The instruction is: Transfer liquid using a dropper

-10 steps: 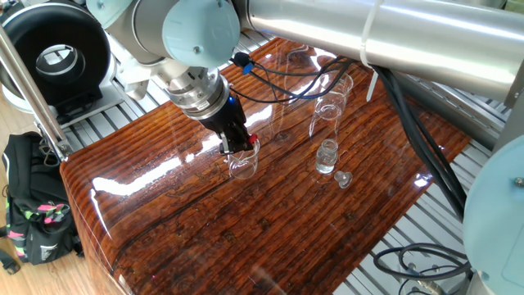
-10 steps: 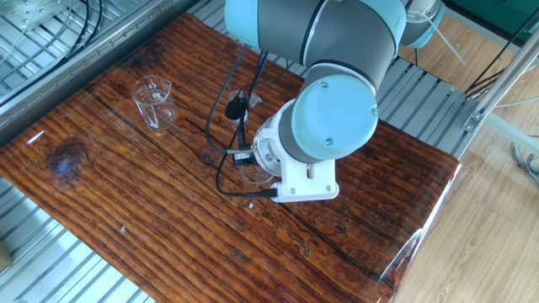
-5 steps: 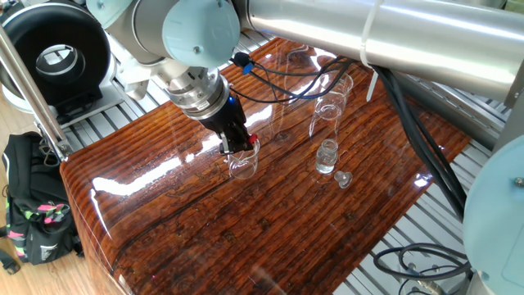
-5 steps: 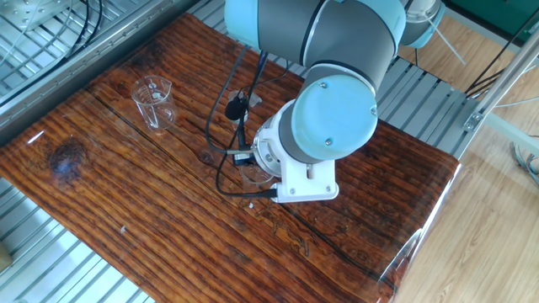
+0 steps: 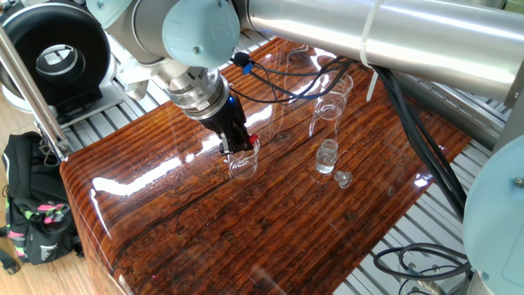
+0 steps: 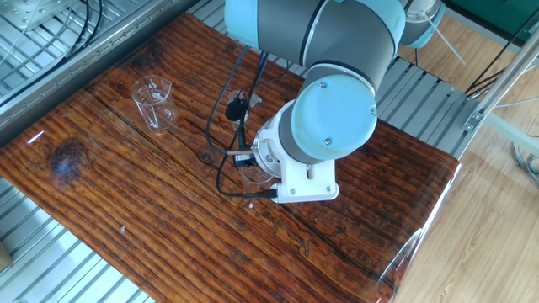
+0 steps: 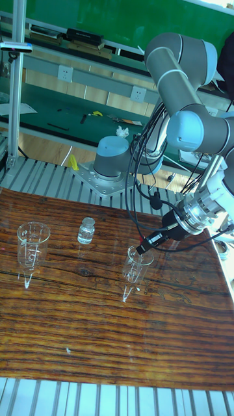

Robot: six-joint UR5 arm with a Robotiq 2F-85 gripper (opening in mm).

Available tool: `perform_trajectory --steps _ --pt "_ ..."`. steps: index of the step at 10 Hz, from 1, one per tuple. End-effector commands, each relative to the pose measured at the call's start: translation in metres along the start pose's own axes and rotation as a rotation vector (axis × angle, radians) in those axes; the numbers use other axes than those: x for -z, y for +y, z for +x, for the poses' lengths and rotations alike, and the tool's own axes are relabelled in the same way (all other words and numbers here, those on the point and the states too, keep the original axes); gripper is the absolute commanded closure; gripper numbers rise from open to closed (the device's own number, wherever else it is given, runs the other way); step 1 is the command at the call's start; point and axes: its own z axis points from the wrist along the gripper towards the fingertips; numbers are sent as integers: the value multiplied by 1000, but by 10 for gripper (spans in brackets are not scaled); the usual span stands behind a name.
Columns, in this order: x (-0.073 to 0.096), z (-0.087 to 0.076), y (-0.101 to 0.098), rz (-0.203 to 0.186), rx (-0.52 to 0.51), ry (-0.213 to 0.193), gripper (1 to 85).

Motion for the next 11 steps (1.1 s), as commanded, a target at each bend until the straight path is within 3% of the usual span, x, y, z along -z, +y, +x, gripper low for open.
perform_trajectory --steps 1,11 --pt "0 -2 2 -11 -2 -9 727" --pt "0 -1 2 -13 4 -5 687"
